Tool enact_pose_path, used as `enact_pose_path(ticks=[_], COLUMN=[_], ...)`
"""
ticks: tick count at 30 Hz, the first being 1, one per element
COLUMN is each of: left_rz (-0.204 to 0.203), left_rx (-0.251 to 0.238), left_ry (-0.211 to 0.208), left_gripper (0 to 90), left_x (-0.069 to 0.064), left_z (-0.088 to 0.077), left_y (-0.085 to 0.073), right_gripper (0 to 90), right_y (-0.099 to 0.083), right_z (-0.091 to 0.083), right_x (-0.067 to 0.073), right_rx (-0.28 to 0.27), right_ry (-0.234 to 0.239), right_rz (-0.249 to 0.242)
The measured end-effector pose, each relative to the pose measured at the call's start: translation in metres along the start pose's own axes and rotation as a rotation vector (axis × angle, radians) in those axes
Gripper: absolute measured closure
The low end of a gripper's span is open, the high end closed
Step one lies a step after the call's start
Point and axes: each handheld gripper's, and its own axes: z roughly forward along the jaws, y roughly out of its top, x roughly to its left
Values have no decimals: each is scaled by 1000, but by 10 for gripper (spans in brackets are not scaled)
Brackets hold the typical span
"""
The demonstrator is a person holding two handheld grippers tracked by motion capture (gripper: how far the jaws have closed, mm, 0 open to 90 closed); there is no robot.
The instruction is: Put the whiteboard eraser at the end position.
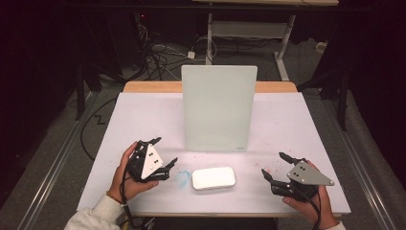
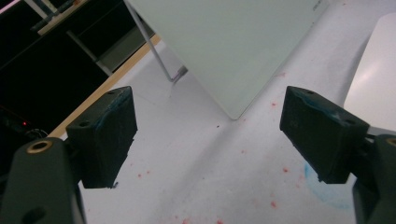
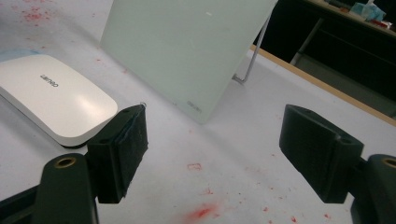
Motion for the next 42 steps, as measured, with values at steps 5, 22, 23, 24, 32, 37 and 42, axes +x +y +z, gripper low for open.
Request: enact_pose_path(ticks=[5, 22, 23, 24, 32, 37, 42], left_rz=[-49, -155, -154, -151, -138, -122, -125], left_rx=[3, 48, 48, 50, 58, 59, 61], left_ry=[16, 47, 47, 43, 33, 29, 22], left_gripper=[183, 181, 181, 181, 181, 181, 180], left_x=[7, 21, 21, 20, 16, 14, 15], left_z=[-9, -34, -34, -33, -34, -33, -32], left_y=[-17, -57, -56, -56, -55, -54, -54], right_gripper=[242, 242, 242, 242, 241, 241, 241], right_y=[-2, -4, -4, -4, -3, -2, -2], right_z=[2, 3, 2, 2, 0, -1, 1], right_x=[-2, -2, -2, -2, -1, 1, 2], right_rx=[7, 9, 8, 7, -2, -3, 2], right_ry=[-9, -22, -22, -25, -30, -30, -25], right_rz=[4, 6, 7, 6, 0, -6, -8])
